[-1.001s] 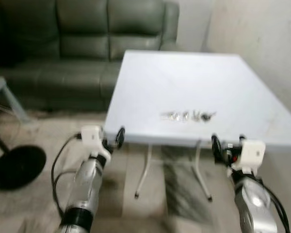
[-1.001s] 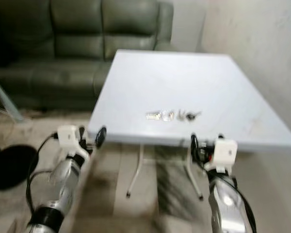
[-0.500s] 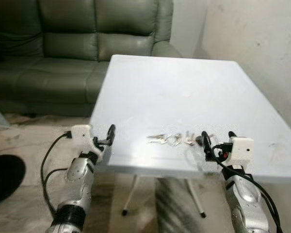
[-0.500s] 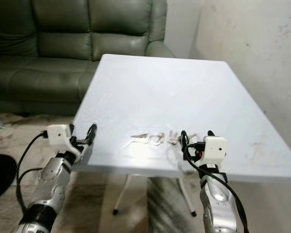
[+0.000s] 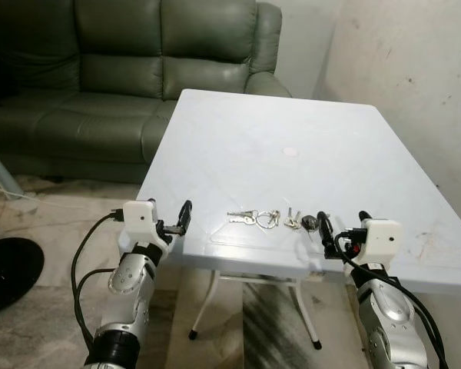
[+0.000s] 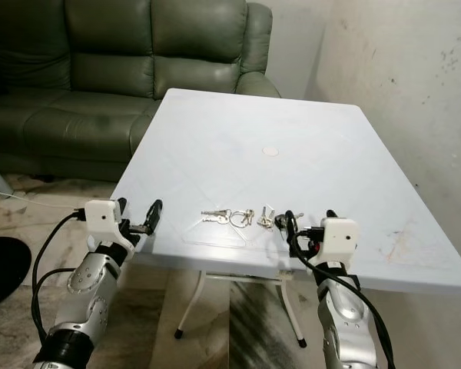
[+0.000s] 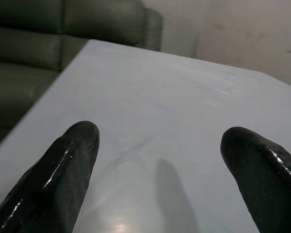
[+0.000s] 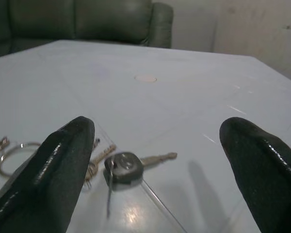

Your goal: Hang keys on a hook

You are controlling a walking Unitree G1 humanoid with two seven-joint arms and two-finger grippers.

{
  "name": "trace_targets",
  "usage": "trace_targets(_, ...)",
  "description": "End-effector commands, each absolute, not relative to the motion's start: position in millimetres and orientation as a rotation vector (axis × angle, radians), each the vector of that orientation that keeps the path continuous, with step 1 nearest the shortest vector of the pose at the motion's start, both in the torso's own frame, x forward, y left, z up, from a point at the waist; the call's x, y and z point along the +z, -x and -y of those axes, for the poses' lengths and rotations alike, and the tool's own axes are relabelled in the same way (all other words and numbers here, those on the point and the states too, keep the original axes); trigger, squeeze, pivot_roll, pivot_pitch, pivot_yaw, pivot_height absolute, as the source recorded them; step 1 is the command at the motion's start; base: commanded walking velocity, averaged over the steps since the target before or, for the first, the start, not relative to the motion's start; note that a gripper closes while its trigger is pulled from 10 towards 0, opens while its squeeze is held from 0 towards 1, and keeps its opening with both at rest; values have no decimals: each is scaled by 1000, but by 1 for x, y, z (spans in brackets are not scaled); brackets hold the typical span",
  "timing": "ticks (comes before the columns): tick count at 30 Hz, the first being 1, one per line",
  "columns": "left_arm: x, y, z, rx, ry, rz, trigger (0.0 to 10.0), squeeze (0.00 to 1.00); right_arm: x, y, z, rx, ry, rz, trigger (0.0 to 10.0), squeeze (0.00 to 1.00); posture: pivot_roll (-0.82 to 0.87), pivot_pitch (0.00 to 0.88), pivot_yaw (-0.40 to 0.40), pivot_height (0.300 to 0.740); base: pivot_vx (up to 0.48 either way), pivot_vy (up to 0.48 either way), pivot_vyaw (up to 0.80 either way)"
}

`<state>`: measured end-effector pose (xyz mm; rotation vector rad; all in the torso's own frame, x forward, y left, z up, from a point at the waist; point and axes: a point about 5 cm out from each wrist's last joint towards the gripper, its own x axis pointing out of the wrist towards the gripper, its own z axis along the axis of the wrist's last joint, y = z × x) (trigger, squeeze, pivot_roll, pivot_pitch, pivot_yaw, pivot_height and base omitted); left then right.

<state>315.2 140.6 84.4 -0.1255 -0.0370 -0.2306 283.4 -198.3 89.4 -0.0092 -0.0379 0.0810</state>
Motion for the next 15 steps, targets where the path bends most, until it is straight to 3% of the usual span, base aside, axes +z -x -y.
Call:
trace_targets(1,88,-315,-134,-265,117,49,10000,0,95,-285,199,115,57,49,10000,0,12,40,-77,740,0,0,0)
trace_targets(15,90,-303,-116,-371,79,60,10000,0,99,-290,183,212,77,19,10000,0,8,71,-78,740,0,0,0)
